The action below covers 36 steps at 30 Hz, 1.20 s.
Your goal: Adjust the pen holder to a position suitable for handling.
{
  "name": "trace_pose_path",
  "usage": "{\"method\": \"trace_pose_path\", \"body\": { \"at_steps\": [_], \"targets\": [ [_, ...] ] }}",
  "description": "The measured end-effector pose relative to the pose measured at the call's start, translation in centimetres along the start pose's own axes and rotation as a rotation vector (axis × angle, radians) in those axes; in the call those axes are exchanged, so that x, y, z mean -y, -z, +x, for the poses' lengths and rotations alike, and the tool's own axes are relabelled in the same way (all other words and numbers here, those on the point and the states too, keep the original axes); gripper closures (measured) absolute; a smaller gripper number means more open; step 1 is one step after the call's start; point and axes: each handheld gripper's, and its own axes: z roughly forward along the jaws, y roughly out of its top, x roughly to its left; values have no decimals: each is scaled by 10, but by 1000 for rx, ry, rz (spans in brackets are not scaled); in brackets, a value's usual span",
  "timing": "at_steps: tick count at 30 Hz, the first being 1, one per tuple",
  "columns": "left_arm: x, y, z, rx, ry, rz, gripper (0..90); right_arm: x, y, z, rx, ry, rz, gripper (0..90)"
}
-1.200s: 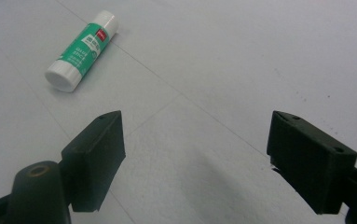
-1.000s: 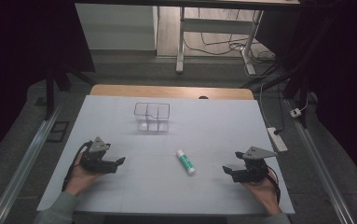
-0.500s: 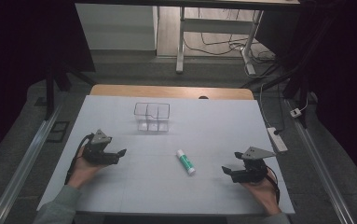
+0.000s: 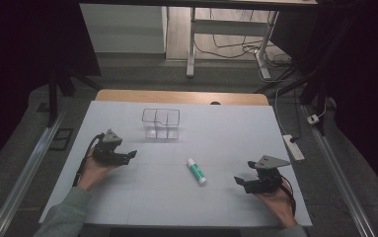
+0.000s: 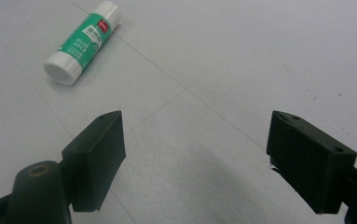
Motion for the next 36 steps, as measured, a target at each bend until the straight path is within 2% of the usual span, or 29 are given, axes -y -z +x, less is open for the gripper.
{"method": "trace_pose_path", "body": {
  "at_steps": [5,6,8,13,17,23,26,30,35,36],
  "targets": [
    [-4,-5,3,1,5,-13,242,0,-1,1,-2,4,7,184],
    [-6,-9,5,-2,2,3,246,0,-2,0,-3,6,10,184],
    [-8,-12,7,-7,5,5,248,0,-2,0,-4,3,10,184],
    [-16,-18,14,-5,33,-19,289,0,-2,1,2,9,12,185],
    [-23,-23,19,-8,37,-31,312,0,-2,1,-1,8,11,185],
    [-31,-34,26,-17,44,-22,393,-1,-3,4,-7,7,7,185],
    [-32,-39,29,-44,34,-27,466,-2,-3,7,-6,19,17,185],
    [-32,-45,36,-39,50,-33,659,0,-1,7,-2,15,15,185],
    [-37,-51,42,-3,66,-38,881,1,1,6,-3,6,9,185],
    [-39,-53,43,9,69,-39,883,1,1,6,-3,6,9,185]
  ]
}}
